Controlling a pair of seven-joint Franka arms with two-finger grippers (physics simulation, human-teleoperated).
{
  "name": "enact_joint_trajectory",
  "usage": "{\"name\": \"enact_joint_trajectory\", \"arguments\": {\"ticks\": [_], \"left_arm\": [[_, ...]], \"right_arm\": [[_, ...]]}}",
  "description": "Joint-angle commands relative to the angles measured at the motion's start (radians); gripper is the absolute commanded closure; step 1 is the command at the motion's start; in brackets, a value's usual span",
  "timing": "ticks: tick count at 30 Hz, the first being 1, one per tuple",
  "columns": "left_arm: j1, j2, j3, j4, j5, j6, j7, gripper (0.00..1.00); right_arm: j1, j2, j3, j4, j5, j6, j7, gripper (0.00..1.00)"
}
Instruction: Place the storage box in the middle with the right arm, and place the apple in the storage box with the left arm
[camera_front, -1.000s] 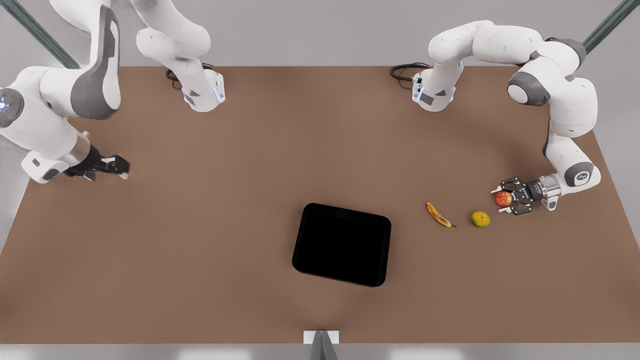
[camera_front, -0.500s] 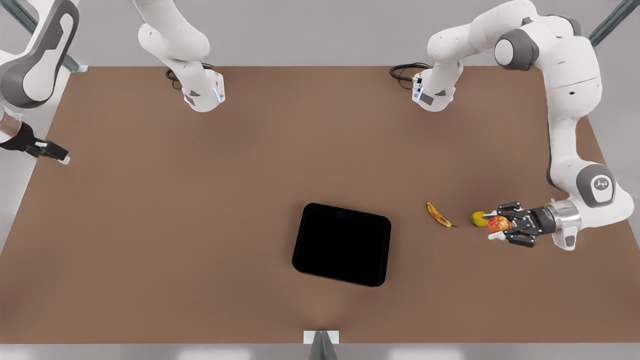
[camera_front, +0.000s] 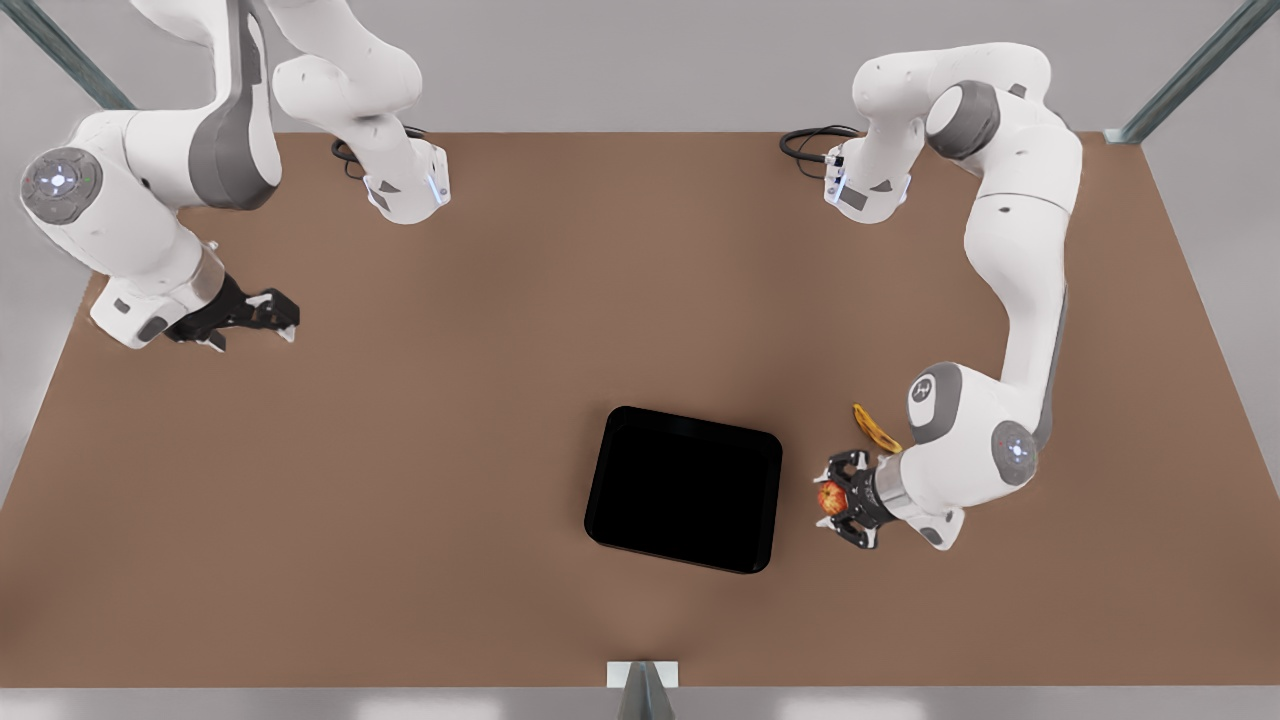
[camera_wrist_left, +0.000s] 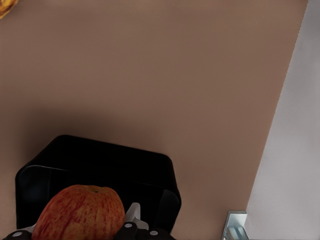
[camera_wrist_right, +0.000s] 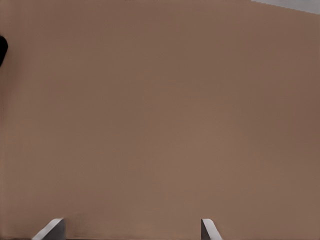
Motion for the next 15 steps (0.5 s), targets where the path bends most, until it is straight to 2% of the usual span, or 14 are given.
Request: {"name": "enact_joint_trajectory", "arguments": {"ticks": [1, 9, 15], "left_arm": [[-0.001, 0.000, -0.001, 0.006, -0.064, -0.046, 0.009, 0.79], [-0.167, -0.032, -0.025, 0.087, -0.054, -0.018, -0.276, 0.79], [-0.274, -0.027, -0.021, 0.087, -0.047, 0.086, -0.445, 0.79]], "right_arm": [[-0.094, -0.003, 0.000, -0.001, 0.000, -0.001, 0.000, 0.00], [-0.092, -0.064, 0.000, 0.001, -0.002, -0.086, 0.010, 0.00], [-0.097, -0.089, -0.005, -0.002, -0.002, -0.146, 0.013, 0.00]]}}
